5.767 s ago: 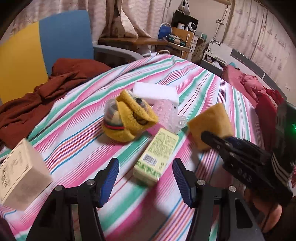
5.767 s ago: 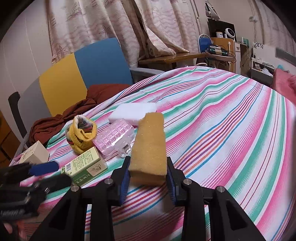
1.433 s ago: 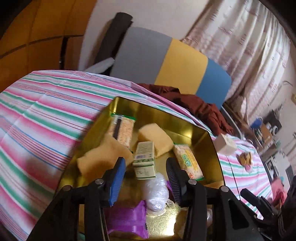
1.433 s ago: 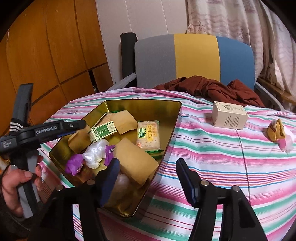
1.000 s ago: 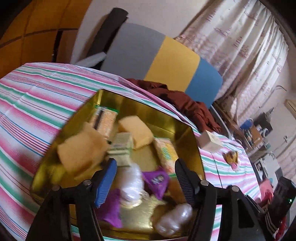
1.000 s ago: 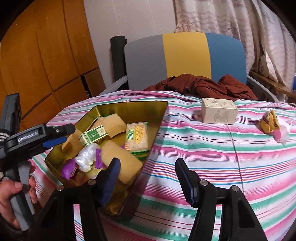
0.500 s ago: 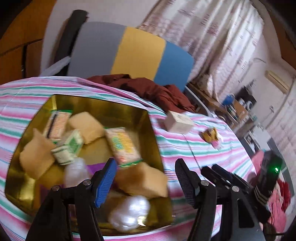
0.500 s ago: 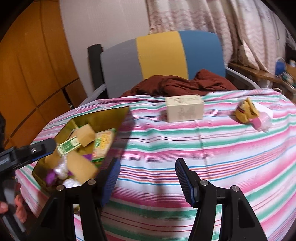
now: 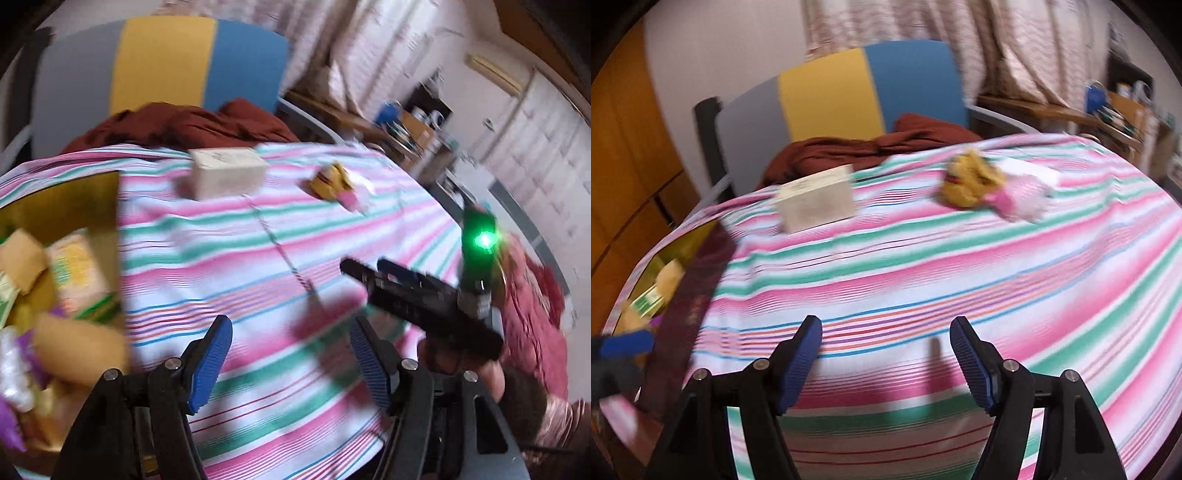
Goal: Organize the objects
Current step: 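Move both open grippers from the tray back toward the remaining table items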
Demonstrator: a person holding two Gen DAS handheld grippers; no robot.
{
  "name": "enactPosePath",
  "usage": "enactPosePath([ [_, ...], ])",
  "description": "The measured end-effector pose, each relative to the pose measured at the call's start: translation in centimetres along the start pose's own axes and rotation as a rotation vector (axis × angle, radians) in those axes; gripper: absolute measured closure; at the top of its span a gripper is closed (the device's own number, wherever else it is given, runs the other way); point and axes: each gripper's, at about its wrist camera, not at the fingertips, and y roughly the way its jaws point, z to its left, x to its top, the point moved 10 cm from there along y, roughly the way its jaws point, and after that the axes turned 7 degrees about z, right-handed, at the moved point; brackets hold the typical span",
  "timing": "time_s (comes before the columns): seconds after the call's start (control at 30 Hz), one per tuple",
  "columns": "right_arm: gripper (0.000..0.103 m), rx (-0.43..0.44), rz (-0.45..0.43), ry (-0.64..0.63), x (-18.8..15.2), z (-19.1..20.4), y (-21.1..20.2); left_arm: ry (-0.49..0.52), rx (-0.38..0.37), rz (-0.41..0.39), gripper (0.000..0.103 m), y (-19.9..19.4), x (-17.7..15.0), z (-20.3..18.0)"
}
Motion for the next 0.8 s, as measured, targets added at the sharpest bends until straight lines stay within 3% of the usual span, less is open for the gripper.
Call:
enactPosePath([
  [0.17,0.015,-0.079,-0.028,0.039,2.1,-6.2,0.3,-0.012,-0.027,0.085,0.036,3.8,-0.2,-1.2],
  [0.43,0.010,-0.152,-0.060,0.045,8.8,-14.0,2.3,-0.005,-0.010,0.125,0.036,6.1,-0.1,-1.9],
  [0.57,0.009,-0.148,-0.038,-0.016,11.8,-14.9,4.7,0.020,0.012,0.141,0.036,6.6,-0.2,-2.3],
  [0.8,0.012,-0.093,0.014,-0.132,13.9,-14.6,8.5,0.007,0.033,0.160,0.036,7.1,-0.3,-1.6],
])
